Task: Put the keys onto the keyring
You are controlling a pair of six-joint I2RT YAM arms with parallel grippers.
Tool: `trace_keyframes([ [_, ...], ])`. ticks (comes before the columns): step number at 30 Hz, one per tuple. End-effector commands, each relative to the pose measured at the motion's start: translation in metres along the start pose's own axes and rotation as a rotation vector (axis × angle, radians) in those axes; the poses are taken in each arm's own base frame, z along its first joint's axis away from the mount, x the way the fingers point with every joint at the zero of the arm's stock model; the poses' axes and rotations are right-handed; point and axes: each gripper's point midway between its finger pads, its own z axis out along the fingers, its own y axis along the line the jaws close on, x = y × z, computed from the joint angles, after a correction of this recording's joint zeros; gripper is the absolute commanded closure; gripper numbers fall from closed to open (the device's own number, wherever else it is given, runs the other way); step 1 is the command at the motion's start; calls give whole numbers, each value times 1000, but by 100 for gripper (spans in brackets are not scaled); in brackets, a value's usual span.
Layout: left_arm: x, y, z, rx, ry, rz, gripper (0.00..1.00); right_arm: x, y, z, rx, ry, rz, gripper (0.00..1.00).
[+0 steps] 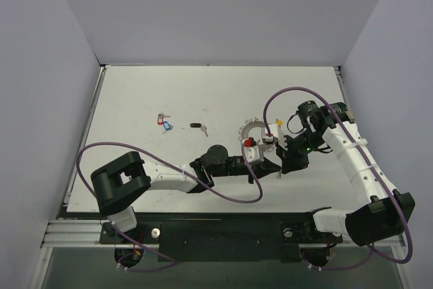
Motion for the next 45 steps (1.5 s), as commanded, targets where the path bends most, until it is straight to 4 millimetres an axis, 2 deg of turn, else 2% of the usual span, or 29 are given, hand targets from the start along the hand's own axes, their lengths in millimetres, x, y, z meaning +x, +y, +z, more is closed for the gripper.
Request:
trace_keyframes([
  [1,-16,-9,10,57,-34,25,90,2,33,-6,-95,6,54,100],
  [4,-16,-10,10,60,-25,29,100,2,33,-6,-93,5,54,100],
  [12,-20,-8,7,35,-28,12,100,1,32,-8,-82,-21,66,100],
  [16,-37,-4,0,-8,-101,-23,100,-4,32,-12,-73,-72,87,82],
  [18,-47,-2,-5,-22,-150,-48,100,-5,33,-15,-70,-94,88,77],
  [19,-47,0,-9,-36,-161,-77,100,-6,33,-15,-68,-101,85,76],
  [20,-56,0,-12,-44,-202,-77,100,-6,33,-16,-68,-113,87,73],
  [25,-76,5,-29,-88,-314,-129,100,-10,34,-19,-48,-185,23,69],
  [27,-84,6,-35,-99,-353,-131,100,-12,33,-20,-26,-237,-70,68],
  [32,-93,6,-39,-105,-403,-129,100,-29,36,-14,-8,-381,-237,55],
  [40,-92,2,-41,-93,-403,-130,100,-50,28,-19,-37,-478,-241,59],
  [45,-94,2,-41,-92,-409,-127,100,-50,36,-18,-101,-474,-245,72],
])
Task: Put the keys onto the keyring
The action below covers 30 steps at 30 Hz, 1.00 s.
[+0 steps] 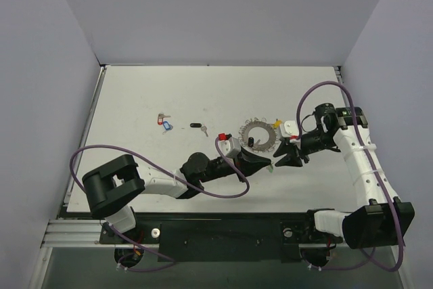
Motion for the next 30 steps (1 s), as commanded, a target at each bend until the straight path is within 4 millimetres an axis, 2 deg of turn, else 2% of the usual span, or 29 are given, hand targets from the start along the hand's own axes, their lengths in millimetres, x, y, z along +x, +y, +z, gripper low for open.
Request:
trace_keyframes([
  [1,-56,-17,3,55,-193,35,100,-25,40,0,-138,-84,117,74],
  [4,-58,-17,3,55,-197,36,100,-22,43,3,-159,-74,117,80],
  [13,-58,-16,2,47,-199,40,100,-23,50,6,-188,-66,106,89],
  [18,-60,-15,1,43,-203,43,100,-23,51,7,-198,-56,110,100],
  [24,-53,-9,1,13,-173,37,100,-22,51,2,-198,-5,195,100],
  [25,-47,-5,0,-5,-146,39,97,-19,50,1,-200,21,200,100],
  [26,-49,-5,-1,-12,-141,47,82,-16,51,-1,-200,49,224,100],
  [27,-41,0,-5,-36,-106,58,72,-15,50,-3,-196,66,227,100],
  [28,-45,-1,-8,-39,-105,70,54,-10,52,-5,-199,102,255,100],
  [29,-35,3,-12,-54,-58,92,48,-9,52,-7,-198,119,264,100],
  [30,-40,-1,-15,-47,-54,108,39,-4,53,-9,-198,161,289,100],
])
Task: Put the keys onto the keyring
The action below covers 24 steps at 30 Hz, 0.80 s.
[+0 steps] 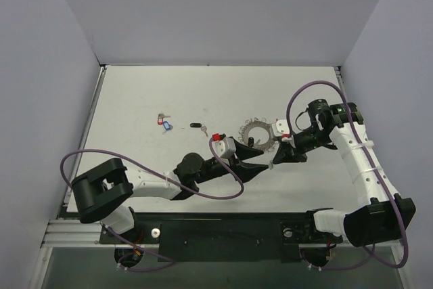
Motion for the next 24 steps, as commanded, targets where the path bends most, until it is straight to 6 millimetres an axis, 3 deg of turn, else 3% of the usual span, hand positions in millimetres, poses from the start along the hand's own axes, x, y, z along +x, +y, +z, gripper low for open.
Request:
trace_keyframes([
  [1,-22,-2,-12,-6,23,97,33,3,52,-14,-143,116,298,100],
  [2,-18,-2,-13,-4,52,104,30,9,54,-16,-146,169,320,100],
  [4,8,2,-21,2,203,108,28,16,53,-21,-139,243,354,100],
  [9,17,-1,-16,41,275,117,28,27,48,-22,-87,333,394,100],
  [13,19,3,0,34,247,97,40,28,46,-18,-92,354,385,100],
  [14,11,2,6,37,214,95,45,29,46,-17,-94,355,388,100],
  [17,15,6,15,32,183,85,49,27,46,-14,-110,343,395,100],
  [24,12,-6,25,91,105,59,59,26,46,-11,-124,328,395,100],
])
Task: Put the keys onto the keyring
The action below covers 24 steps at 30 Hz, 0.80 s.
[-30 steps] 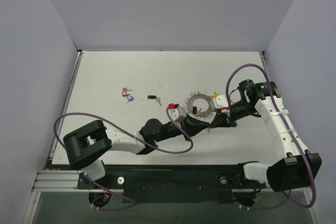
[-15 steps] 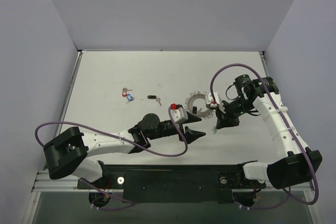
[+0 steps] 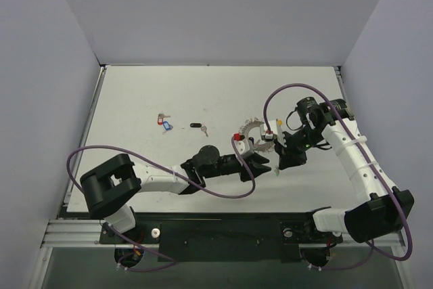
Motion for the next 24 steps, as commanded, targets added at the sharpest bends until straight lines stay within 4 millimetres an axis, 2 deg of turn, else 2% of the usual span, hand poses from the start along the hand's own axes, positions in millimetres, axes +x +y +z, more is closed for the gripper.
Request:
trace_keyframes([
  [1,-45,-17,12,77,-163,11,60,6,33,-3,-124,34,94,100],
  [13,-41,-28,19,130,-171,-16,64,3,35,-3,-123,16,86,100],
  [24,-35,-27,21,124,-158,-22,71,1,38,-3,-137,1,82,100],
])
